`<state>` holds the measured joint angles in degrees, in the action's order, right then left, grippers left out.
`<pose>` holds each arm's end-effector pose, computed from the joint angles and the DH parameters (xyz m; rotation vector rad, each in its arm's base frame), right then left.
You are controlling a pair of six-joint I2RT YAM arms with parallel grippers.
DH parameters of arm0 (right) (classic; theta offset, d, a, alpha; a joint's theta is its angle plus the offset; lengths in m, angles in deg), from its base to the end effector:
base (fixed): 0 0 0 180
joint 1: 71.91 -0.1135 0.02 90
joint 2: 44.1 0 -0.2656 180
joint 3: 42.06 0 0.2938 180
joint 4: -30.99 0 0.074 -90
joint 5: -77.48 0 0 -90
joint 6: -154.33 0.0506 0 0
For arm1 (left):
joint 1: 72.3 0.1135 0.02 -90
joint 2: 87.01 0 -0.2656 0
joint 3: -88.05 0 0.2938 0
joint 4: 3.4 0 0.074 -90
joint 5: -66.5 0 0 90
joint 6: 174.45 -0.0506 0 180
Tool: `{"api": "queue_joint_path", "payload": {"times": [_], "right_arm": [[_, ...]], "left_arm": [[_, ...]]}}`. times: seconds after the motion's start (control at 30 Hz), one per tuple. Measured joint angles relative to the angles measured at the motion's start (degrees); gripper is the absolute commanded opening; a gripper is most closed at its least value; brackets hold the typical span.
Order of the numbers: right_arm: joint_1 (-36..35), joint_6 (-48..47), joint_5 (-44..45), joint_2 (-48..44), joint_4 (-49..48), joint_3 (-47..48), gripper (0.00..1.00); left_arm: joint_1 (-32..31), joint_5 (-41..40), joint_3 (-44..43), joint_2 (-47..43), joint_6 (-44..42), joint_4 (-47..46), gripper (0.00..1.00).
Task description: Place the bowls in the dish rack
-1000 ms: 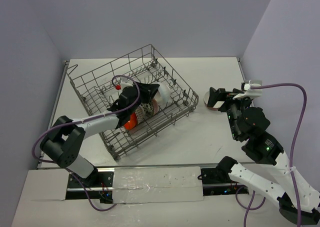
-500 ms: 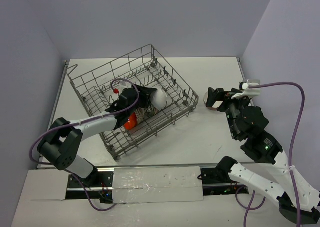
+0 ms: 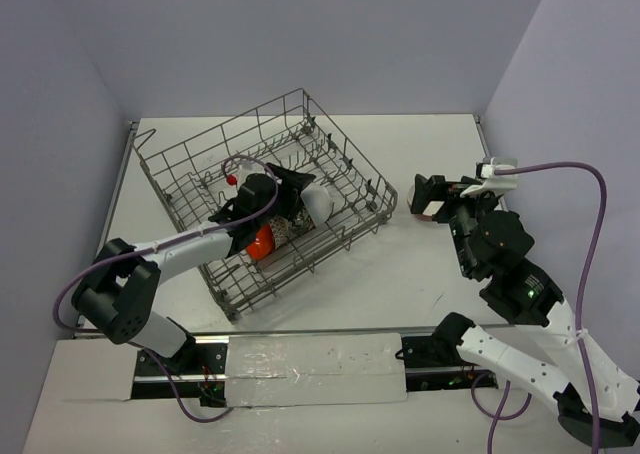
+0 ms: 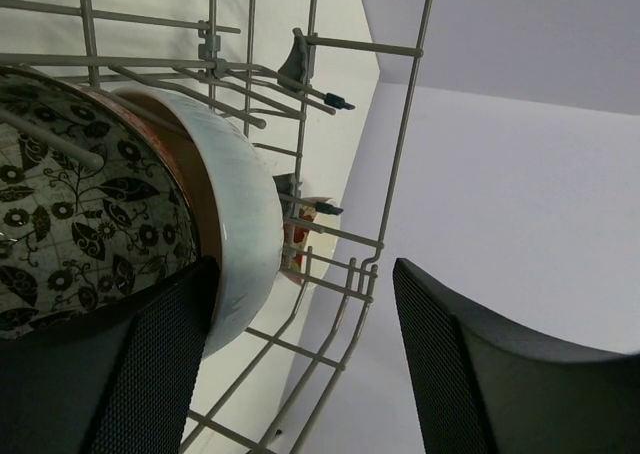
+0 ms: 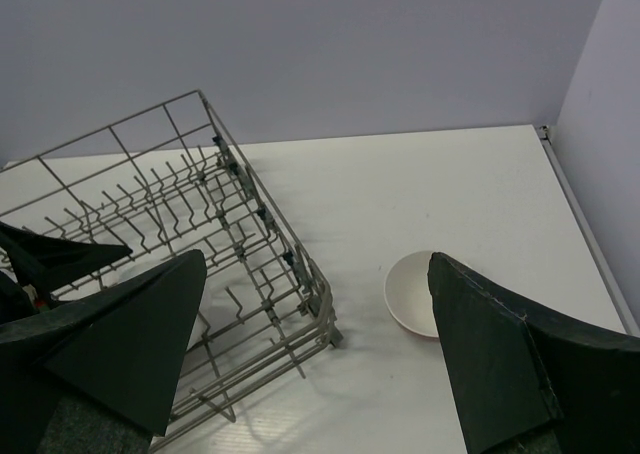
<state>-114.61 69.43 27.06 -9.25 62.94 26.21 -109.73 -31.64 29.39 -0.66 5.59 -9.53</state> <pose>0.1396 0.0850 0.4300 0.0396 1.5519 0.1263 0.3050 -0.2245 0.1964 -1.0648 1.9149 -1.2658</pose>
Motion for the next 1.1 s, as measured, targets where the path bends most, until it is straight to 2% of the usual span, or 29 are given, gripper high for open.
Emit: {"api": "queue_joint_path", "payload": {"times": [0.27,0.4,0.6,0.87,1.1], "right_arm": [[0.4,1.9,1.8,3.4,1.0,0.2,0.99],[0.9,3.0,1.7,5.3,1.9,0.2,0.99],[2.2,4.7,1.7,7.1,2.9,0.6,0.99],[15.4,13.5,-2.5,11.5,7.0,1.0,0.96],[19.9,19.4,-7.6,15.1,8.9,1.0,0.95]], "left_arm": [[0.0,-0.1,-7.4,-0.4,-7.6,11.6,0.88],[0.1,-0.6,-10.1,-1.0,-11.5,16.2,0.90],[0.2,-0.7,-10.0,-2.6,-15.6,17.4,0.91],[0.2,-1.5,-11.3,-5.0,-29.6,19.9,0.94],[0.2,-0.3,-12.3,-7.0,-38.6,17.4,0.89]]}}
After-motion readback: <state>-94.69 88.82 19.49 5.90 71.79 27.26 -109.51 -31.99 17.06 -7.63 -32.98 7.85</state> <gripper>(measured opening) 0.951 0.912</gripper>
